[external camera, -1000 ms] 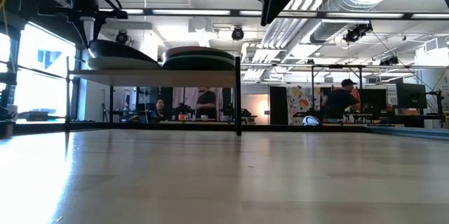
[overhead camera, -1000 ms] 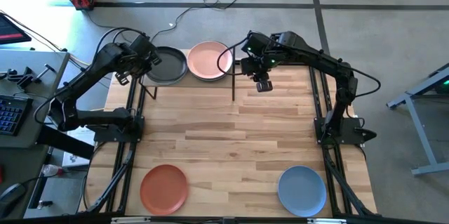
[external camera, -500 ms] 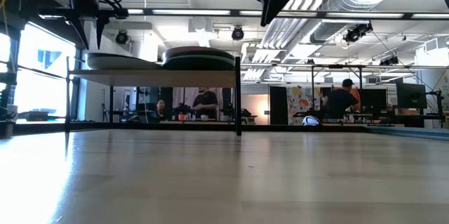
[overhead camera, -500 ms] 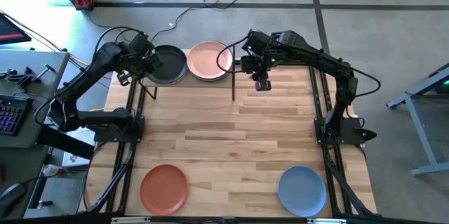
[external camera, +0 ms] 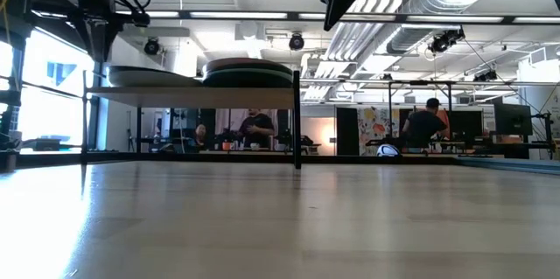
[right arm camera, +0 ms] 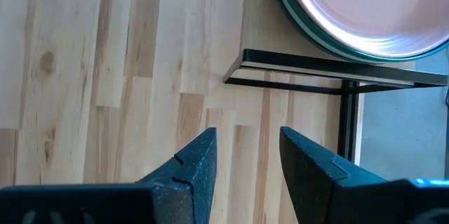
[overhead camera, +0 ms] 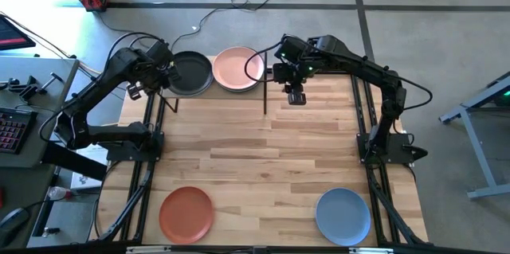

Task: Place and stack plates onto a shelf
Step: Stack the black plate on top of the white plate on the shelf

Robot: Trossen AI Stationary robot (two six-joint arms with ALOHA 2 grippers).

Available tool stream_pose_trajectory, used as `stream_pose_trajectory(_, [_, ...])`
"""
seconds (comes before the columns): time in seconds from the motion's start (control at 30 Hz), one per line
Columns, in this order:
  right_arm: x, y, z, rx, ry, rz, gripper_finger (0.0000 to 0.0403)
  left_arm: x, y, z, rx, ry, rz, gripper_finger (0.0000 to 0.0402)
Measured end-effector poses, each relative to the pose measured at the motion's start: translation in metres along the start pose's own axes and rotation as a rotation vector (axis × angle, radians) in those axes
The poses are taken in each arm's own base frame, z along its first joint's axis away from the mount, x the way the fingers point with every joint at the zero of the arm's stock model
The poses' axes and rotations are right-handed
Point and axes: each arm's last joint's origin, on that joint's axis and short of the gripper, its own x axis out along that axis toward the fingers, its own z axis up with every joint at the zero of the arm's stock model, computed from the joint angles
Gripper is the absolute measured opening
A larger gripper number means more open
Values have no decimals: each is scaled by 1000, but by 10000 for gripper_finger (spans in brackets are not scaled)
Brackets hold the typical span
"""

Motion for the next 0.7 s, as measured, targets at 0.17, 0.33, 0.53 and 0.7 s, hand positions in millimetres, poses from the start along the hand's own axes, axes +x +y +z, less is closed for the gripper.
stream_pose_trajectory(0.17, [0,0,0,2,0,0,133,1,-1,1,1,-31,20,73])
stream_pose_trajectory(0.33, [0,0,0,2,0,0,133,9,-9,3,37,-11,59,70])
stream_pose_trajectory(0.53, [0,1,-1,-8,11,6,133,19,-18,6,53,9,96,69])
stream_pose_trajectory(0.7, [0,0,-2,-11,13,5,133,20,-20,6,53,8,92,69])
